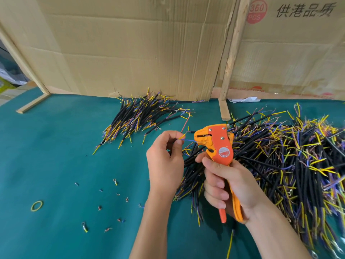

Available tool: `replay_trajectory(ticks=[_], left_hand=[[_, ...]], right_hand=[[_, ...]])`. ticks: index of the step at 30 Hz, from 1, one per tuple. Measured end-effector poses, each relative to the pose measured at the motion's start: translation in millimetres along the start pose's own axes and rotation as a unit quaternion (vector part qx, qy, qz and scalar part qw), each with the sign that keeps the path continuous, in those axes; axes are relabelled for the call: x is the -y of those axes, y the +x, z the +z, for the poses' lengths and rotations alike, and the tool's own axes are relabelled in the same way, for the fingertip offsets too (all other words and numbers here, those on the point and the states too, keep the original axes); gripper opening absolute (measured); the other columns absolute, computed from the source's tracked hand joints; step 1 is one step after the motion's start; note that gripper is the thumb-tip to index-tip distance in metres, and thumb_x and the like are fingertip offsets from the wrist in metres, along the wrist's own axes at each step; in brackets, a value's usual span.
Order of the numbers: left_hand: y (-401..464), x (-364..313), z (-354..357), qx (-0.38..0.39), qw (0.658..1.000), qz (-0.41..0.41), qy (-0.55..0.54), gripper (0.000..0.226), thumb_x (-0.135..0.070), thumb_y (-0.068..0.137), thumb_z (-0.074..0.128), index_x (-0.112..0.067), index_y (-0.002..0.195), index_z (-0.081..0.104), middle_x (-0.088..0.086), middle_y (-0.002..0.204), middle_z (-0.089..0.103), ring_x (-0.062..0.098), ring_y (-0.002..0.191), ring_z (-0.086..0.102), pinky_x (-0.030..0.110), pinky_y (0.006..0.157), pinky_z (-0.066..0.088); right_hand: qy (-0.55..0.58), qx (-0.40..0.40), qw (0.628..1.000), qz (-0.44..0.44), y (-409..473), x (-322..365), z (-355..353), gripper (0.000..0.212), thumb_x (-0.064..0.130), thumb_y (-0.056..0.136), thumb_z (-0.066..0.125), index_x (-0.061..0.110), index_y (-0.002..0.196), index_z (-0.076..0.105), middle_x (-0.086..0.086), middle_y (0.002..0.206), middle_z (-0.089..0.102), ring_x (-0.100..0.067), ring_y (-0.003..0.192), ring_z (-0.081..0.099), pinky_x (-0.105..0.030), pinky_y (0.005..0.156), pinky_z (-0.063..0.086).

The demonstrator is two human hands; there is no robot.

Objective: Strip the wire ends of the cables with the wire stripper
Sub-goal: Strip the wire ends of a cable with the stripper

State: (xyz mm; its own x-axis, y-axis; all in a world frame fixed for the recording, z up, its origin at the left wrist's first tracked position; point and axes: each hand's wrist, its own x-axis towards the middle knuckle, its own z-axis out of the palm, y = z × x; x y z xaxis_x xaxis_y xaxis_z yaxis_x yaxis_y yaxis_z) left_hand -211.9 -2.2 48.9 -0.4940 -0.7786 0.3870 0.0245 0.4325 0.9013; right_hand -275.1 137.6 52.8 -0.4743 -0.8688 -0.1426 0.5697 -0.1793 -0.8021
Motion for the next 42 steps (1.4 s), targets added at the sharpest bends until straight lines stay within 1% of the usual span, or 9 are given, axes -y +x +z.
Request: replay_trajectory(ticks=[2,6,10,14,17,22,29,37,42], left_hand=[[0,1,-1,-0.005,1.0,0.0,-0.002,0.022,-0.003,0.094,0.062,-0.025,0.09,0.067,-0.009,0.077,0.067,0.014,0.066,0.059,0.024,0.064,0.046],[1,1,-3,-0.016,1.0,0.004,-0.007,0.015,-0.01,0.092,0.068,-0.025,0.089,0.069,-0.011,0.073,0.067,0.009,0.066,0.06,0.021,0.066,0.047],[3,1,-5,-0.029,0.999,0.009,-0.017,0.017,-0.014,0.086,0.076,-0.028,0.084,0.068,-0.016,0.073,0.067,0.007,0.065,0.058,0.018,0.066,0.046],[3,2,-7,-0.027,0.998,0.021,-0.051,0.014,-0.02,0.096,0.065,-0.028,0.087,0.058,-0.007,0.076,0.073,0.021,0.059,0.057,0.038,0.062,0.048],[4,3,-12,-0.002,0.997,0.025,-0.072,0.011,-0.022,0.099,0.06,-0.025,0.091,0.053,-0.005,0.082,0.075,0.031,0.054,0.048,0.042,0.057,0.045],[7,3,-11,0.02,0.996,0.011,-0.087,0.013,-0.011,0.098,0.061,-0.022,0.093,0.065,-0.002,0.078,0.075,0.011,0.053,0.047,0.034,0.062,0.041],[7,6,-13,0.055,0.995,0.017,-0.087,0.016,-0.013,0.1,0.058,-0.023,0.09,0.066,-0.004,0.074,0.071,0.015,0.065,0.051,0.03,0.067,0.04],[9,8,-12,0.072,0.995,0.026,-0.064,0.018,-0.013,0.102,0.055,-0.02,0.089,0.064,-0.007,0.07,0.065,0.014,0.061,0.045,0.031,0.062,0.036],[8,9,-12,0.082,0.995,0.031,-0.041,0.019,-0.011,0.101,0.055,-0.02,0.087,0.063,-0.007,0.069,0.064,0.01,0.059,0.043,0.029,0.062,0.036]], right_hand=[[0.017,0.003,1.0,-0.009,0,1,-1,0.031,0.017,0.076,0.083,0.004,0.103,0.074,-0.006,0.055,0.038,-0.015,0.037,0.038,-0.026,0.038,0.038],[0.058,0.034,0.997,-0.031,-4,6,-12,0.064,0.022,0.072,0.089,-0.002,0.125,0.063,-0.02,0.08,0.058,-0.033,0.065,0.058,-0.044,0.063,0.053],[0.084,0.022,0.996,-0.032,-5,10,-15,0.067,0.019,0.063,0.093,0.005,0.121,0.063,-0.032,0.096,0.064,-0.04,0.074,0.064,-0.049,0.069,0.057],[0.1,0.053,0.993,-0.012,-8,13,-16,0.072,0.011,0.067,0.088,0.005,0.132,0.056,-0.043,0.122,0.06,-0.045,0.085,0.067,-0.053,0.077,0.057],[0.088,0.055,0.995,-0.012,-7,13,-13,0.064,0.008,0.079,0.074,0.005,0.14,0.053,-0.041,0.13,0.057,-0.044,0.092,0.069,-0.055,0.085,0.058],[0.044,0.038,0.998,0.0,-6,9,-12,0.051,0.022,0.087,0.065,0.011,0.137,0.062,-0.033,0.122,0.065,-0.042,0.09,0.069,-0.061,0.089,0.055],[0.033,0.058,0.997,0.031,-2,5,-15,0.061,0.03,0.085,0.079,0.006,0.138,0.059,-0.025,0.098,0.064,-0.039,0.078,0.063,-0.051,0.071,0.054],[-0.007,0.127,0.992,0.007,-9,8,-21,0.067,0.006,0.08,0.079,0.003,0.142,0.053,-0.021,0.097,0.058,-0.035,0.077,0.059,-0.048,0.072,0.052],[-0.009,0.132,0.991,0.012,-9,8,-16,0.067,0.009,0.082,0.081,0.004,0.142,0.052,-0.014,0.085,0.051,-0.03,0.07,0.054,-0.045,0.067,0.051]])
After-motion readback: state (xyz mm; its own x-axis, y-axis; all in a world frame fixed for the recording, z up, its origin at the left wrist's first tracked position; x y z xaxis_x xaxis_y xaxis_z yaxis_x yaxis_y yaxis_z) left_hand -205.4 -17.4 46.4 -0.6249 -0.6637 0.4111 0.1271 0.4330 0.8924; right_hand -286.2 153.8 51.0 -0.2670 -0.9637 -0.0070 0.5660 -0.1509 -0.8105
